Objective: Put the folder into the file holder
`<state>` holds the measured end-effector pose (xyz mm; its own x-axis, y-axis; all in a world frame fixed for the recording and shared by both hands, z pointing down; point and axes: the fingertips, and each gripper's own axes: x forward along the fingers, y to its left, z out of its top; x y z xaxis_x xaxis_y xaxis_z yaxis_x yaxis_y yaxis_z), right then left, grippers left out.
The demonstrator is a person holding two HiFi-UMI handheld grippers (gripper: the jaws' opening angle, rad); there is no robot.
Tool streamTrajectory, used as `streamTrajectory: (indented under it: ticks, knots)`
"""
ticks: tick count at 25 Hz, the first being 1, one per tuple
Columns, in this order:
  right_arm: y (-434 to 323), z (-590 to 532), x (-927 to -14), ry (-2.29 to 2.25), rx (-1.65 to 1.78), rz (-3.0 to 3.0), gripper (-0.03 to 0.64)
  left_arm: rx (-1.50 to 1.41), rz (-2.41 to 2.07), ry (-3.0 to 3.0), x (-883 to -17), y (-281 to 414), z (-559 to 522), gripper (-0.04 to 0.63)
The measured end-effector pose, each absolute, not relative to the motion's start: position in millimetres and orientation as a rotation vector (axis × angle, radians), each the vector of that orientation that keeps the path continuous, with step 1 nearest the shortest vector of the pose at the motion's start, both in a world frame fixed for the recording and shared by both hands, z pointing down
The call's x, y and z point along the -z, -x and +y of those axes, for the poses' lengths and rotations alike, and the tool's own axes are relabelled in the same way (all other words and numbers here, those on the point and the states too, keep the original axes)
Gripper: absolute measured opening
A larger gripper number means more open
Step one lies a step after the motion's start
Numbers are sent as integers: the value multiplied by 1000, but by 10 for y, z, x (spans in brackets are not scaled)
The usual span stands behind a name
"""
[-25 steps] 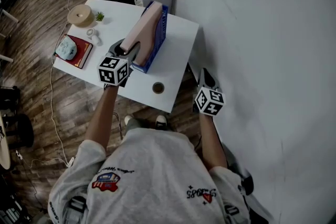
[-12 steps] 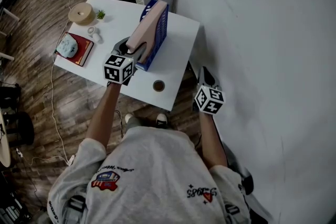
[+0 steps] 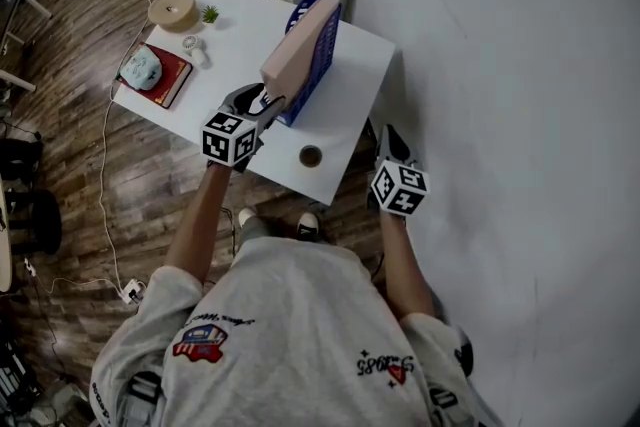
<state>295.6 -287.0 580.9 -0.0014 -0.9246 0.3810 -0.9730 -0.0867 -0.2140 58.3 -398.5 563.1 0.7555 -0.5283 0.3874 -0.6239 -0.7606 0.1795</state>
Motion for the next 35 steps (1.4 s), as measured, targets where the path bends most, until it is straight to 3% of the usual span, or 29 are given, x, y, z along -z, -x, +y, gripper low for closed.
streamTrajectory:
  ticks: [7,14,35]
  knots:
    - [-2654,-2913,-5754,-2054,-623,-2122,2,-466,-948,-2623,-5708,-252,-3734,192]
    - [-2390,-2979,-5693,-1968,-593,-2196,2,-429,-1117,-2612,-5615,197,-3585,19]
    - [-1695,-3153,-5268,-1778,-383,-2452,-8,-252,-1442,-2560,-5192,1078,-3369,6]
